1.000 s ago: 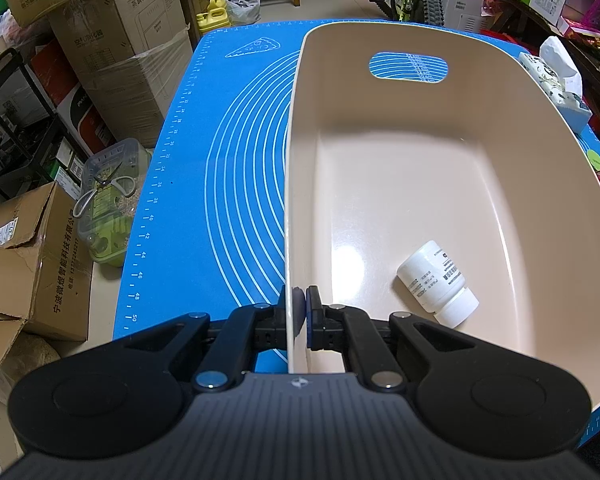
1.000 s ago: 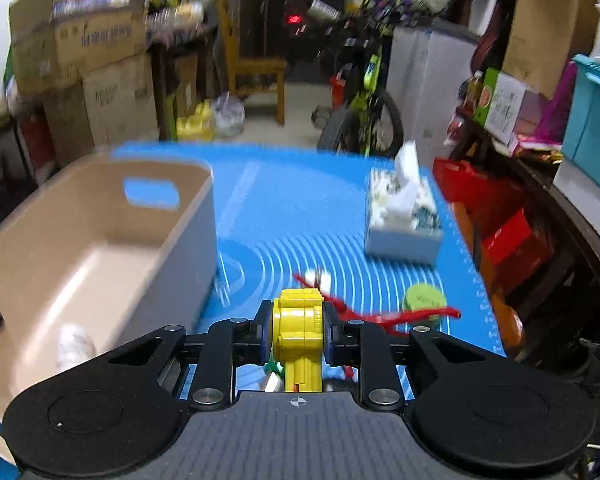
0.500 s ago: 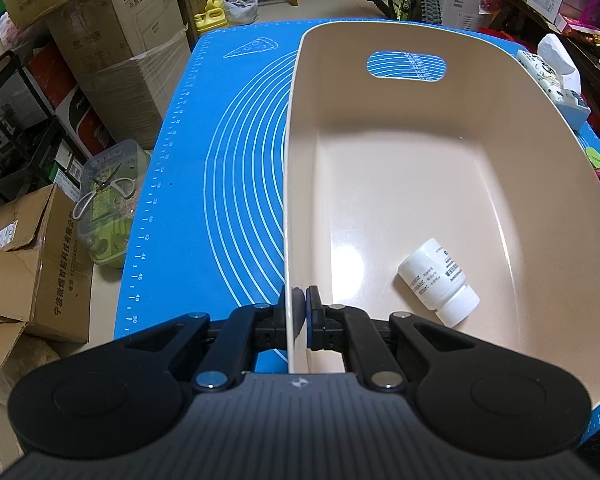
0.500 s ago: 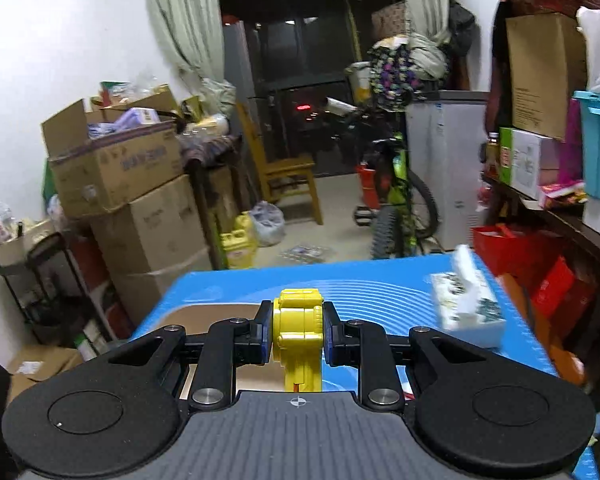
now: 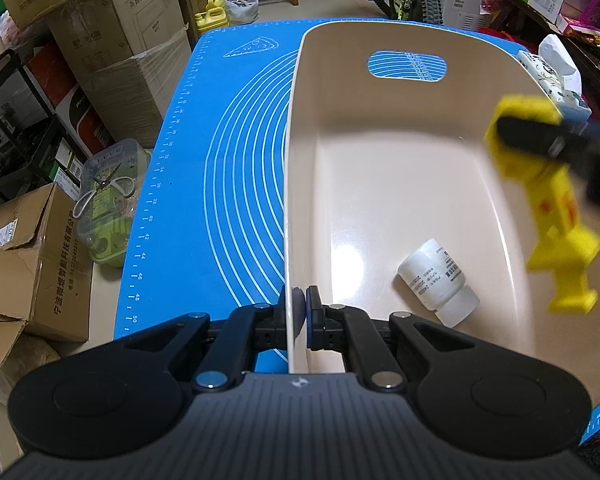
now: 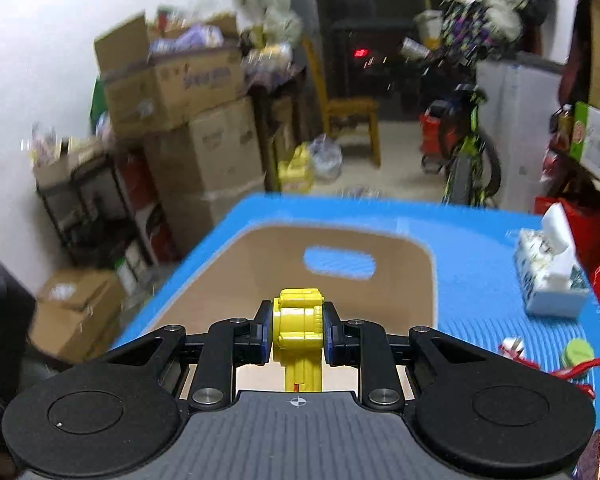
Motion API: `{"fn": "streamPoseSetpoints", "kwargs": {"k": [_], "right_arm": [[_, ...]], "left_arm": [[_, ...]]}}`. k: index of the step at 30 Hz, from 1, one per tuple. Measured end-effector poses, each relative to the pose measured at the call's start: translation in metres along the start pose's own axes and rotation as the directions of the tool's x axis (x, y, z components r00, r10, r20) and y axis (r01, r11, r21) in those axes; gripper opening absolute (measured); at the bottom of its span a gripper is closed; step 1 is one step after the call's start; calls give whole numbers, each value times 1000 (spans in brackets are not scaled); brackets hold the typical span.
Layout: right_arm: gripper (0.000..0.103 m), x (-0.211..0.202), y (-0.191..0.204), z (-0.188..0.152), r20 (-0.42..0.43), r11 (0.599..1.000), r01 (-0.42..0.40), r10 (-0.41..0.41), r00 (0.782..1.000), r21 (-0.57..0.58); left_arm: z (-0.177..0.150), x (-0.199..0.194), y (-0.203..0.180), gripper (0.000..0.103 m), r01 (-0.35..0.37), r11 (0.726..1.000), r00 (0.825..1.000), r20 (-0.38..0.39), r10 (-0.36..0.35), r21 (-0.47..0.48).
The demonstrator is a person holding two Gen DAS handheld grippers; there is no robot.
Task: Organize rigid objects
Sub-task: 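Carry the yellow toy part with the right tool and release it into the bin, then grasp the black earbud case with the right tool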
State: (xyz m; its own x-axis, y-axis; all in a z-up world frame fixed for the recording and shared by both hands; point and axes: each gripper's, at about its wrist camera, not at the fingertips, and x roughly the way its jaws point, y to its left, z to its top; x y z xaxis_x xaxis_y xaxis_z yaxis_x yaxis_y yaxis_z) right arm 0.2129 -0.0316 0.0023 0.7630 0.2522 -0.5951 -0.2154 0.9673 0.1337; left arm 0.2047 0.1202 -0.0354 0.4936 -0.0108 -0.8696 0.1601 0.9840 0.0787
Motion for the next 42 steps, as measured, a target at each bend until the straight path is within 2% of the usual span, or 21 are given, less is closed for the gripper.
{"fn": "streamPoseSetpoints", "kwargs": {"k": [6,13,15,17,22,32,42], "right_arm": [[33,30,9,-16,-172,999,2,-8,985,-36],[35,41,13,-25,-253,999,-1,-13,967,-54],[41,37,13,-25,-234,998,1,-15,972,-59],[54,31,12,-22,-212,998,-4,-8,977,-57],[65,8,-2,-11,-128,1000,0,-2,992,-13],[77,-30,-47,1,8,996,84,-84,996,39],[78,-41,-119,-14,-15,971,228,-227,974,69]], "left_arm": [[0,0,0,8,0,1000,1000,0,0,1],[0,0,0,8,-1,1000,1000,-1,1,0],[0,0,0,8,-1,1000,1000,0,1,1],[1,0,-1,8,-2,1000,1000,-1,2,0],[1,0,-1,8,-2,1000,1000,-1,2,0],[1,0,-1,8,-2,1000,1000,-2,2,-1],[1,0,0,8,-2,1000,1000,-2,2,-1]]}}
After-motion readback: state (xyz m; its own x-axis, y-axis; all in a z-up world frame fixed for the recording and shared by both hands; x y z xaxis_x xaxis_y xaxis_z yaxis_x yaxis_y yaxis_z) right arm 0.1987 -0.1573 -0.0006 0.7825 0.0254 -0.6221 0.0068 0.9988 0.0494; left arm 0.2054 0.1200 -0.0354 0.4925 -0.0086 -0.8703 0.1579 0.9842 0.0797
